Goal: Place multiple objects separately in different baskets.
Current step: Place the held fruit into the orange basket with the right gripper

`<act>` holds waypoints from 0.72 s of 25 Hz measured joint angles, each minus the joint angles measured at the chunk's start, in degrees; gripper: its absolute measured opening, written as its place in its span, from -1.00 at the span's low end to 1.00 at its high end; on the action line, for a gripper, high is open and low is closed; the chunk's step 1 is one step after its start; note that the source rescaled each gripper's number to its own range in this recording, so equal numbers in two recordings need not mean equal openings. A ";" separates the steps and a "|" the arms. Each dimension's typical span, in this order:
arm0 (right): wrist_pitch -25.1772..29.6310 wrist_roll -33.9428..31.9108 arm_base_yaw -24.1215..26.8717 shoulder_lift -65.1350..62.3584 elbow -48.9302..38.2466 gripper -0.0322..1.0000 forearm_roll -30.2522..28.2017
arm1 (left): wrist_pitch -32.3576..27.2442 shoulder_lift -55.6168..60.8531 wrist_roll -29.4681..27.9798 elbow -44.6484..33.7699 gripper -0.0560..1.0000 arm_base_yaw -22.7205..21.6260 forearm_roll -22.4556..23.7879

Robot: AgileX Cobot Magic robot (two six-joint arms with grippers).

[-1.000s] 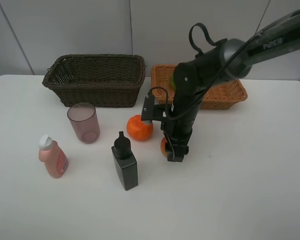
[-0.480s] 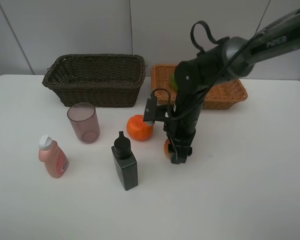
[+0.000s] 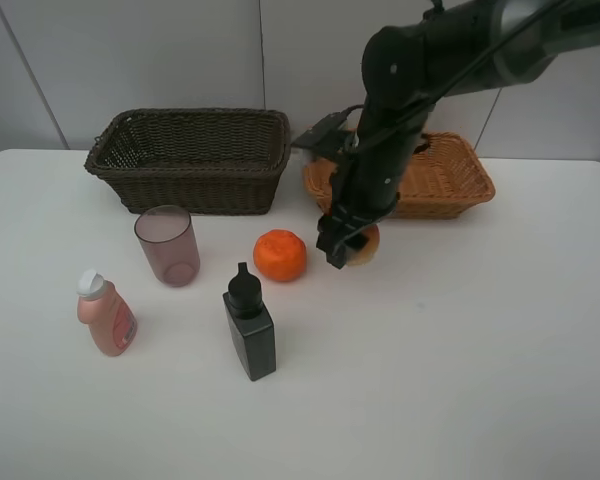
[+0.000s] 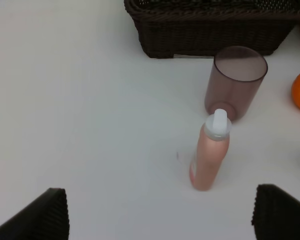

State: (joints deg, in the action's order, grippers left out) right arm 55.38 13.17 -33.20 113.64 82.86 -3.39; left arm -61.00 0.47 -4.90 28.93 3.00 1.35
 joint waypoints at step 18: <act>5.22 -21.54 16.70 3.32 16.94 -0.14 -1.86 | 0.00 0.00 0.00 0.00 0.92 0.00 0.00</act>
State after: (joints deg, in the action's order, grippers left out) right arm 60.60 -8.37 -16.49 116.96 99.81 -5.24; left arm -61.00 0.47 -4.90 28.93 3.00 1.35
